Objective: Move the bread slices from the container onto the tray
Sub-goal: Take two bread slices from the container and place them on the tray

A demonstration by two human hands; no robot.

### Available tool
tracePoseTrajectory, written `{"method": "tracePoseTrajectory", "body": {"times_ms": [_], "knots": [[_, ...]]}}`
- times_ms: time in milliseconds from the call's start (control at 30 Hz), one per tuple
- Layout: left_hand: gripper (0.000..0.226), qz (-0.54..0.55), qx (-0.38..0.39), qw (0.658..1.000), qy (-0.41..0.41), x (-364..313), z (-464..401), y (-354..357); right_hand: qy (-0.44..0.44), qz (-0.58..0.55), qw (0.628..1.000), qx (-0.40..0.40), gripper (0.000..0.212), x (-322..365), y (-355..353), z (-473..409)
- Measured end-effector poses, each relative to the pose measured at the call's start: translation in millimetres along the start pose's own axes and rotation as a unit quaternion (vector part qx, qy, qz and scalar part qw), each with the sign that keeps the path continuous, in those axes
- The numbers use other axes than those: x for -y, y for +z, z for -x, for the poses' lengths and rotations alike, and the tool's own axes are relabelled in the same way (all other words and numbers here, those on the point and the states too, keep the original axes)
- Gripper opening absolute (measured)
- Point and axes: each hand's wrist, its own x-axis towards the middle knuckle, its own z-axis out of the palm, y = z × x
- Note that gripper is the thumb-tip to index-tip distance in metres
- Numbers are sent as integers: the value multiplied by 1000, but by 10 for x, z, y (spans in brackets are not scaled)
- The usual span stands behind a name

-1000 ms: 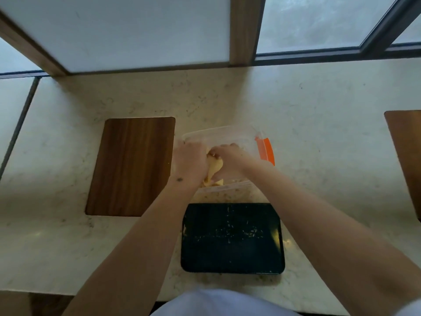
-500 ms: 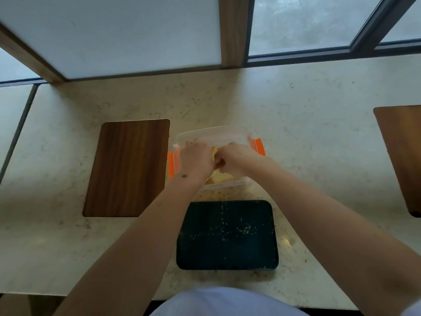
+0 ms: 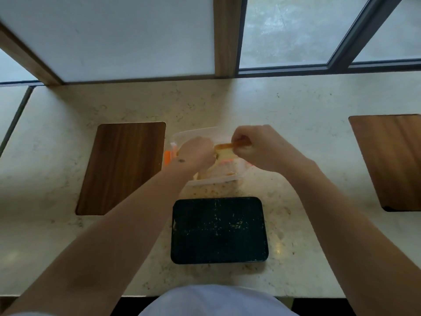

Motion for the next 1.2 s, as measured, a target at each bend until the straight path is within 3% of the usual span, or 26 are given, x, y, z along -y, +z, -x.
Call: {"method": "tracePoseTrajectory", "body": {"times_ms": [133, 300, 400, 533, 667, 800, 867, 933, 967, 1000, 1067, 1100, 1133, 1200], "knots": [[11, 140, -56, 988, 13, 136, 400, -304, 49, -157, 986, -30, 6, 24, -95, 497], [11, 305, -145, 940, -47, 497, 1242, -358, 181, -382, 906, 23, 7, -123, 385, 923], [9, 379, -143, 907, -118, 713, 1665, 7, 295, -422, 857, 36, 12, -208, 892, 998], [11, 421, -144, 867, -226, 950, 2069, 607, 377, -406, 833, 16, 10, -296, 1495, 938], [23, 481, -148, 815, -288, 1088, 2319, 1011, 428, -521, 738, 5, 16, -272, 1863, 811], [27, 493, -150, 799, -311, 1171, 2426, 1157, 464, -633, 619, 0, 21, -145, 2152, 709], [26, 503, -146, 793, -311, 1203, 2434, 1168, 481, -657, 579, -22, 18, -64, 2246, 651], [26, 514, -142, 786, -312, 1227, 2422, 1167, 495, -660, 563, -49, 16, -1, 2325, 620], [28, 518, -140, 784, -313, 1237, 2413, 1164, 500, -636, 585, -51, 18, 13, 2360, 624], [29, 521, -138, 782, -313, 1246, 2402, 1164, 497, -581, 644, -40, 25, 17, 2386, 645], [28, 520, -137, 785, -308, 1271, 2382, 1169, 451, -381, 807, 8, 52, -14, 2437, 745], [28, 516, -136, 789, -305, 1288, 2368, 1174, 411, -270, 870, 23, 61, -40, 2452, 801], [29, 513, -134, 791, -304, 1305, 2352, 1184, 376, -184, 908, 29, 68, -64, 2456, 846], [31, 511, -129, 794, -304, 1335, 2312, 1204, 329, -93, 939, 35, 76, -95, 2457, 893]]}}
